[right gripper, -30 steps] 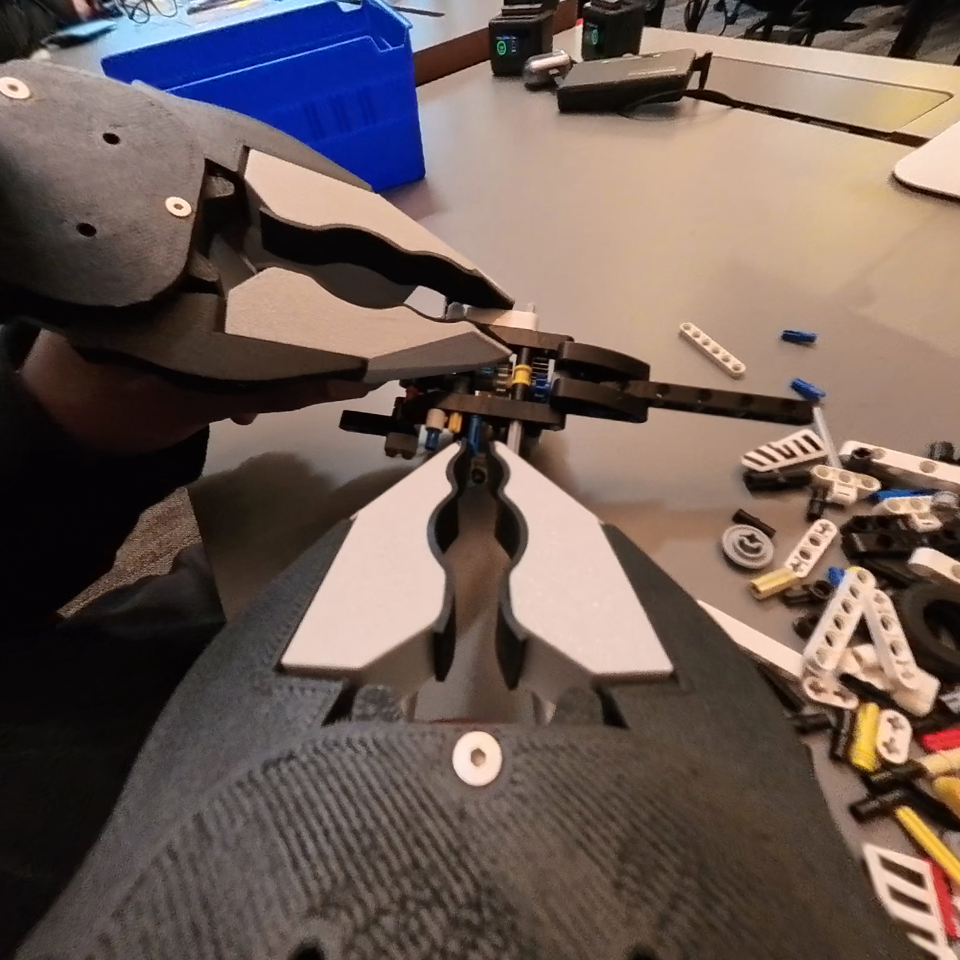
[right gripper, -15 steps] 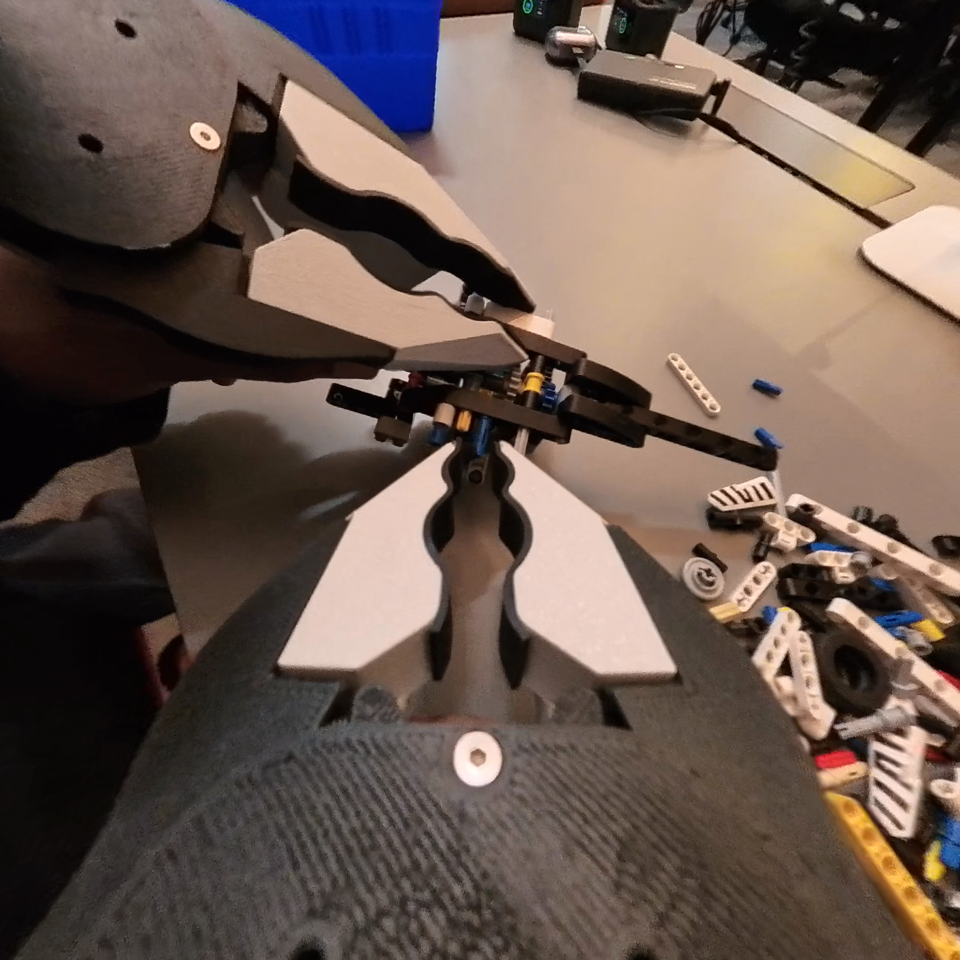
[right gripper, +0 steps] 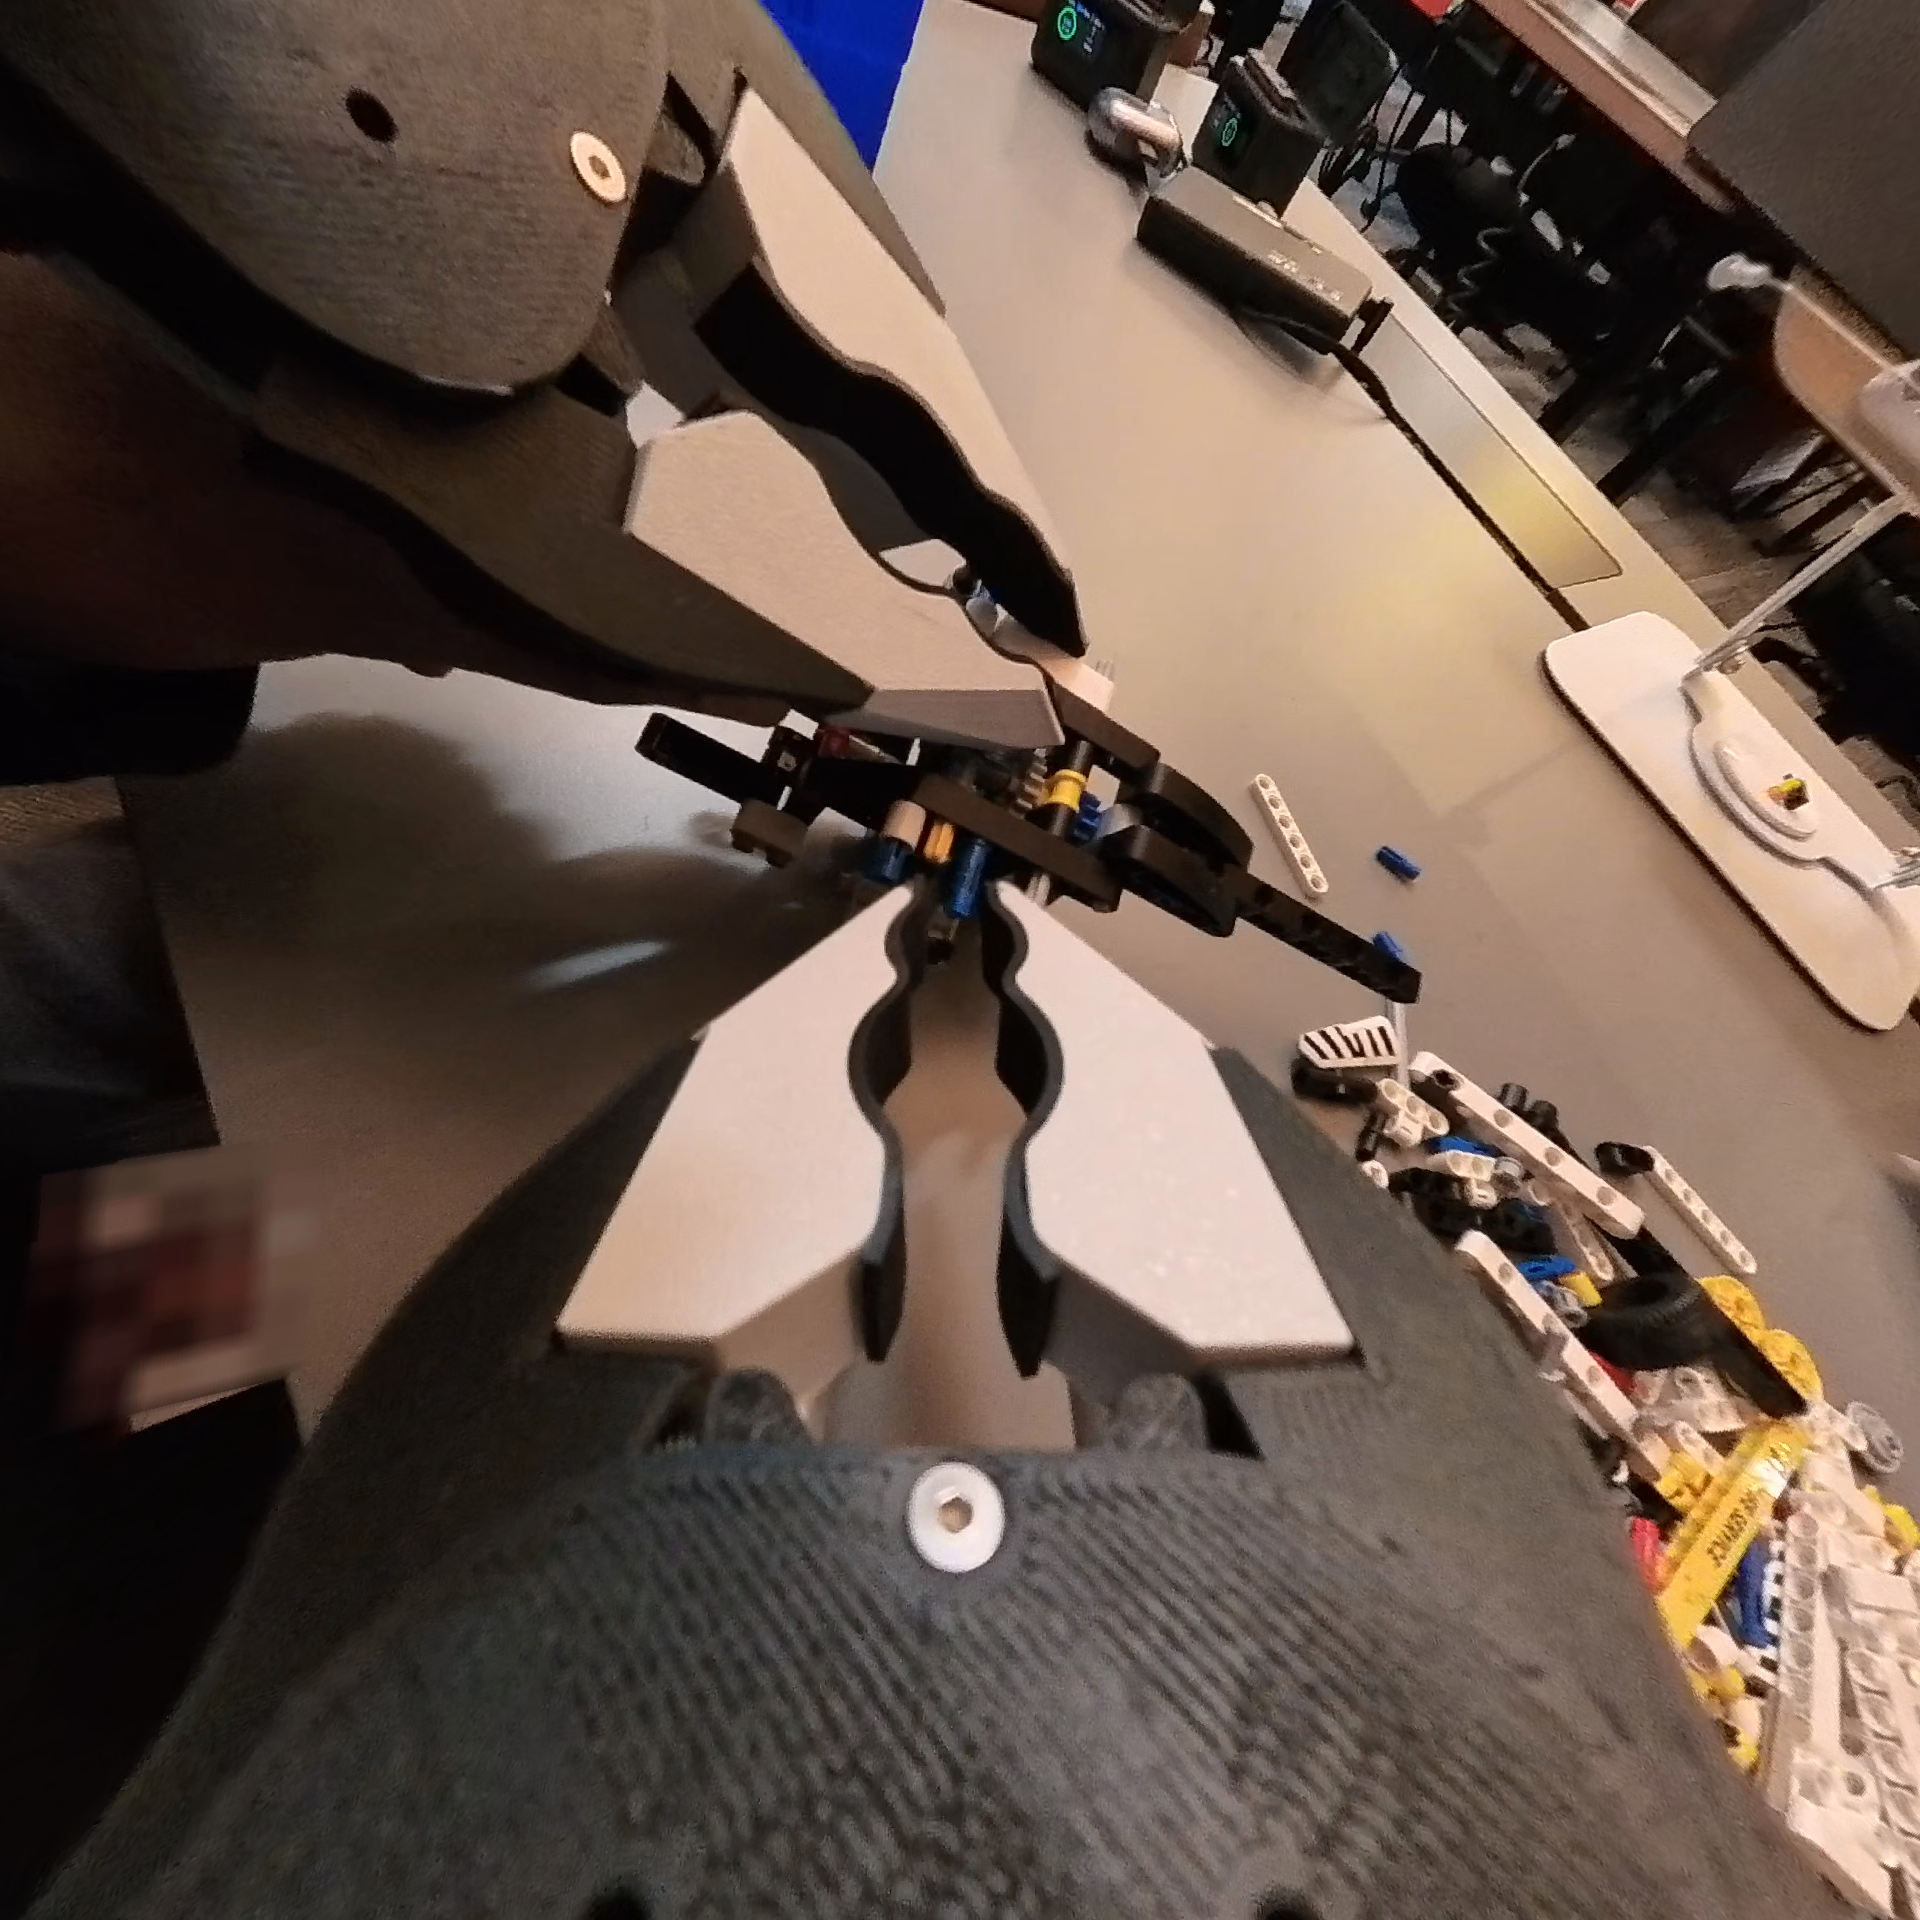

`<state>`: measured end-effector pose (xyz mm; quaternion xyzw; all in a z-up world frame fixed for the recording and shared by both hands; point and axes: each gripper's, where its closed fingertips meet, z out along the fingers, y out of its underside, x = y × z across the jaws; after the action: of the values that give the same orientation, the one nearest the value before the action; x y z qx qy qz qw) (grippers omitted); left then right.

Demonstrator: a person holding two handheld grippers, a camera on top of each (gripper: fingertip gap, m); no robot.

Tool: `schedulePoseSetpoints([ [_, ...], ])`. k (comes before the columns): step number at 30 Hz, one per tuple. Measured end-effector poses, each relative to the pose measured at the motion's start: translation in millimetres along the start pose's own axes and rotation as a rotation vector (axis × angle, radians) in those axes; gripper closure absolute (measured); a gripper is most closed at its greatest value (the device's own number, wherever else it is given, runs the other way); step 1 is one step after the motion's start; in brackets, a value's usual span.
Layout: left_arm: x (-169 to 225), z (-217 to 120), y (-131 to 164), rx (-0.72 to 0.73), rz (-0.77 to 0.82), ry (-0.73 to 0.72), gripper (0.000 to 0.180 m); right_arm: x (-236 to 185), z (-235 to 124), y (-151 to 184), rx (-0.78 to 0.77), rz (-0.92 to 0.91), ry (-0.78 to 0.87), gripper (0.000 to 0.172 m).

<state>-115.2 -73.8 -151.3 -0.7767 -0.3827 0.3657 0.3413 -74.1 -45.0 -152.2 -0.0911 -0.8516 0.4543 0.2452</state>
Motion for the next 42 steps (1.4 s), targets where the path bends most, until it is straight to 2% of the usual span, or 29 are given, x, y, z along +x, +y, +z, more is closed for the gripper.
schedulePoseSetpoints([
  [7, 0.4, -0.3, -0.1, -0.001, 0.006, -0.004, 0.163, 3.0, 10.8, 3.8, -0.009, -0.088, 0.043, 0.161],
  [14, -2.3, 0.5, 0.3, -0.002, -0.010, -0.013, 0.163, 3.5, 14.0, 1.3, -0.018, -0.232, 0.129, 0.168],
  [19, 0.9, 0.3, -0.3, -0.007, 0.003, -0.015, 0.163, 3.4, 9.0, 5.3, -0.023, -0.143, 0.168, 0.170],
  [20, -8.3, 1.2, 1.7, -0.021, 0.005, -0.076, 0.163, -1.5, 7.3, 10.3, -0.039, -0.112, 0.134, 0.170],
  [21, -32.2, 1.1, 9.9, -0.059, 0.068, -0.214, 0.163, -8.2, 5.0, 17.6, -0.051, -0.061, 0.100, 0.170],
  [22, -46.7, 0.2, 17.1, -0.076, 0.100, -0.256, 0.160, -7.7, 0.7, 24.9, -0.059, -0.031, 0.117, 0.170],
  [24, -31.1, -4.6, 10.3, -0.044, -0.139, 0.002, 0.165, 8.9, -14.5, 25.6, -0.026, -0.020, 0.208, 0.170],
  [25, -25.8, -5.4, 7.8, -0.029, -0.182, 0.052, 0.166, 14.0, -19.4, 23.2, -0.001, 0.021, 0.204, 0.170],
  [29, -22.5, -1.2, 5.4, -0.003, -0.080, -0.039, 0.165, 32.7, -24.8, 24.2, 0.019, 0.091, 0.200, 0.170],
  [36, -25.5, -1.5, 6.1, 0.014, -0.119, -0.013, 0.165, 66.9, -28.0, 62.0, -0.119, 0.090, 0.258, 0.170],
  [39, -24.1, -0.6, 5.6, 0.012, -0.109, -0.011, 0.165, 88.7, -32.6, 84.8, -0.226, 0.075, 0.315, 0.170],
  [42, -23.9, -0.5, 5.7, 0.008, -0.094, -0.016, 0.164, 106.4, -36.8, 103.7, -0.292, 0.143, 0.349, 0.154],
])
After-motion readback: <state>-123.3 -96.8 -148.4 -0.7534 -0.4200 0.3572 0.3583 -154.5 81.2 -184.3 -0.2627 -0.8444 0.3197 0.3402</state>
